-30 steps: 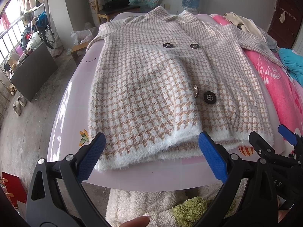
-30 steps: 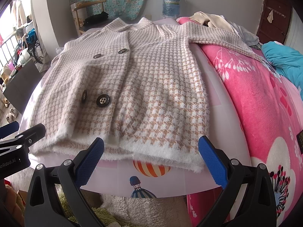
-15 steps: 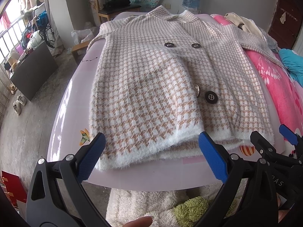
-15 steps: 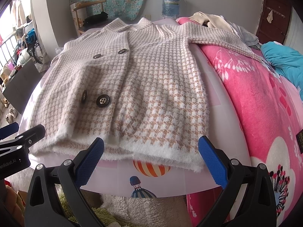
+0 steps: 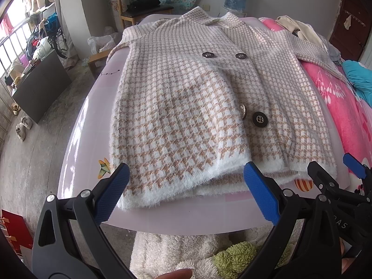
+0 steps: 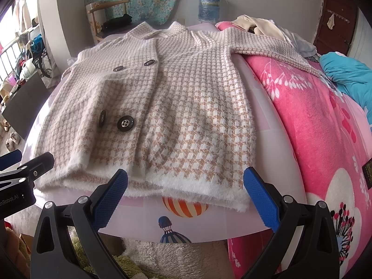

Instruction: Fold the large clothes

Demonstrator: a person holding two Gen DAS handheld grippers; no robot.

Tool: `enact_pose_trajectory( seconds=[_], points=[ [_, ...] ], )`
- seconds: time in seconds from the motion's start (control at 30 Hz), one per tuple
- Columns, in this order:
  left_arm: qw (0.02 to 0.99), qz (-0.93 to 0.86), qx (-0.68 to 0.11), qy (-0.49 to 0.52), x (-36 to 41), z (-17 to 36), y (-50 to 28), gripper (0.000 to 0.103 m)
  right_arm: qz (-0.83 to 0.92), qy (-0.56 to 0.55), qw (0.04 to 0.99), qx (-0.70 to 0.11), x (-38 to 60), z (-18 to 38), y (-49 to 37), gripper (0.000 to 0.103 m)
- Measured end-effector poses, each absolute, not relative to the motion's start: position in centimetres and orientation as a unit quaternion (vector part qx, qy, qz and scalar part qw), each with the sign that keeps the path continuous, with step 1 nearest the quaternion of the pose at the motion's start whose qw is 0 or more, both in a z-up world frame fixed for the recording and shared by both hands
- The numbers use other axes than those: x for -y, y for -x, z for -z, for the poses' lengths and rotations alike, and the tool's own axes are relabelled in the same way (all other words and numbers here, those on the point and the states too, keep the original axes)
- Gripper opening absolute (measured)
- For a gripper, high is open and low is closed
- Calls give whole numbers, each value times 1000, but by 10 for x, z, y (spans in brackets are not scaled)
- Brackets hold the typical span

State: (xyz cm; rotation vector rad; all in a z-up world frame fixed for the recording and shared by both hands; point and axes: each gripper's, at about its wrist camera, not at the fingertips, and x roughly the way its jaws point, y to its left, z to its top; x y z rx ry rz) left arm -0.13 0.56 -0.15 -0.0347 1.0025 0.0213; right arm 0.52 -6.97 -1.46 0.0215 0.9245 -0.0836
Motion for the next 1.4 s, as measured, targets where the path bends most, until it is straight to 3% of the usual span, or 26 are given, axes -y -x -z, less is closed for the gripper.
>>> enact_pose_trajectory(
  seconds=[0.87, 1.4],
  points=[
    [877, -14, -481, 15, -10, 3, -5, 95, 49, 0, 897, -439, 69, 10, -9, 97],
    [876, -34, -481, 23, -29, -15, -46, 95, 35, 11, 913, -406, 51, -21, -58, 97]
  ],
)
